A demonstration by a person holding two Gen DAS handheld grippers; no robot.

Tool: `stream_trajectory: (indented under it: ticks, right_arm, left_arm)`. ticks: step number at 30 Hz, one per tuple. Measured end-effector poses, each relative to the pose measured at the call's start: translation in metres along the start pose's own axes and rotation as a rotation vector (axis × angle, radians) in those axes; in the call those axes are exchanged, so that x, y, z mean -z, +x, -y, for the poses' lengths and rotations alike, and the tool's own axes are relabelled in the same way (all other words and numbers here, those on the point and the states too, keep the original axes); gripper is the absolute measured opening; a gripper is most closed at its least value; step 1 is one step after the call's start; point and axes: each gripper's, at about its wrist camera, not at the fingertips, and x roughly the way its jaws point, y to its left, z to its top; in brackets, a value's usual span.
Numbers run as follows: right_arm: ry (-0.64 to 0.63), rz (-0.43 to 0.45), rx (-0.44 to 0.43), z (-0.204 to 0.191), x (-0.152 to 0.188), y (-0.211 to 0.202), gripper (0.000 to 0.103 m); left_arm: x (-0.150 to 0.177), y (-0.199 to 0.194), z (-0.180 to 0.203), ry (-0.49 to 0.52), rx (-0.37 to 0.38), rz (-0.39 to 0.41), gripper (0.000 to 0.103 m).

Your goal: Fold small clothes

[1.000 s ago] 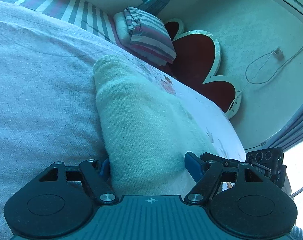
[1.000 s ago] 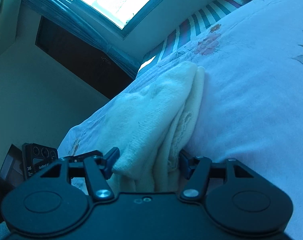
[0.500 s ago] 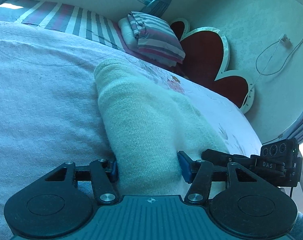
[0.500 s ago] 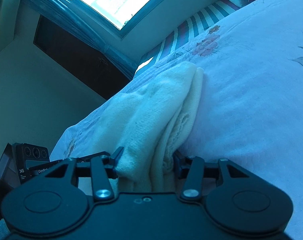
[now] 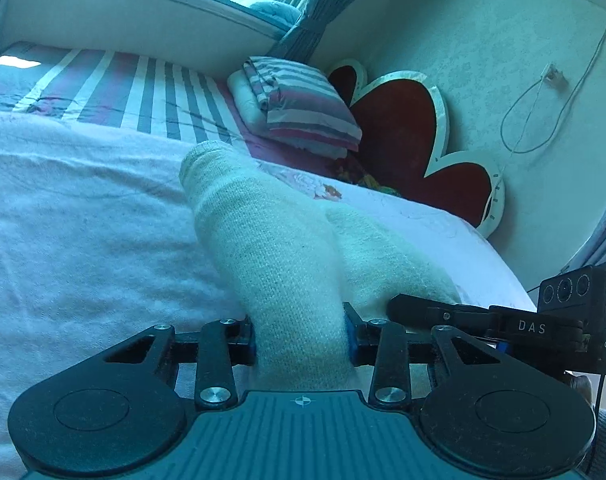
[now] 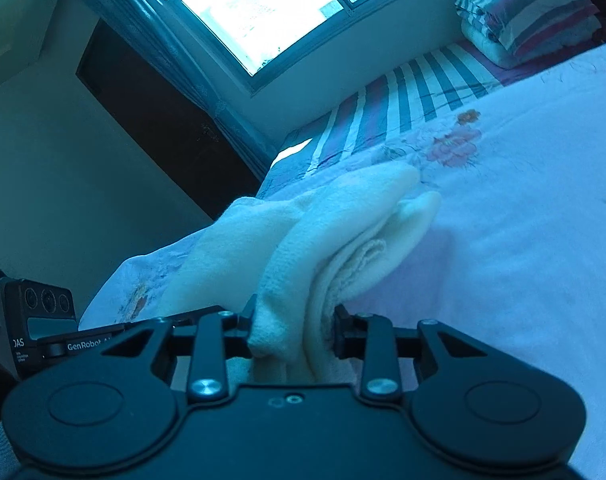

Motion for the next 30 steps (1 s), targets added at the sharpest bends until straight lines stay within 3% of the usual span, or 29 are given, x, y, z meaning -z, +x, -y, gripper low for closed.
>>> stream_trajectory:
  ticks: [7, 17, 26, 27, 29, 30]
  right_arm:
    - [-0.061, -0.004, -0.034, -0.069, 0.000, 0.021, 0.032]
    - [-0.009, -0.080, -0.128, -0.162, 0.041, 0.120, 0.032]
    - [0.039, -0.151, -0.140, -0.201, 0.080, 0.187, 0.032]
    - [0.052, -0.171, -0.122, -0.198, 0.084, 0.195, 0.032]
    - [0.098, -0.218, -0.053, -0.188, 0.097, 0.209, 0.037]
    - [0.134, -0.204, -0.075, -0.180, 0.102, 0.209, 0.037]
  left_arm:
    - [-0.015, -0.073, -0.032, 0.007, -0.027, 0.055, 0.038]
    - [-0.007, -0.176, -0.137, -0.028, -0.137, 0.060, 0.038]
    - [0.019, -0.209, -0.225, -0.085, -0.155, 0.005, 0.038]
    - [0.025, -0.206, -0.237, -0.111, -0.150, -0.021, 0.038]
    - [0.038, -0.198, -0.258, -0.188, -0.122, -0.064, 0.048]
    - [0.045, -0.199, -0.269, -0.239, -0.077, -0.047, 0.049]
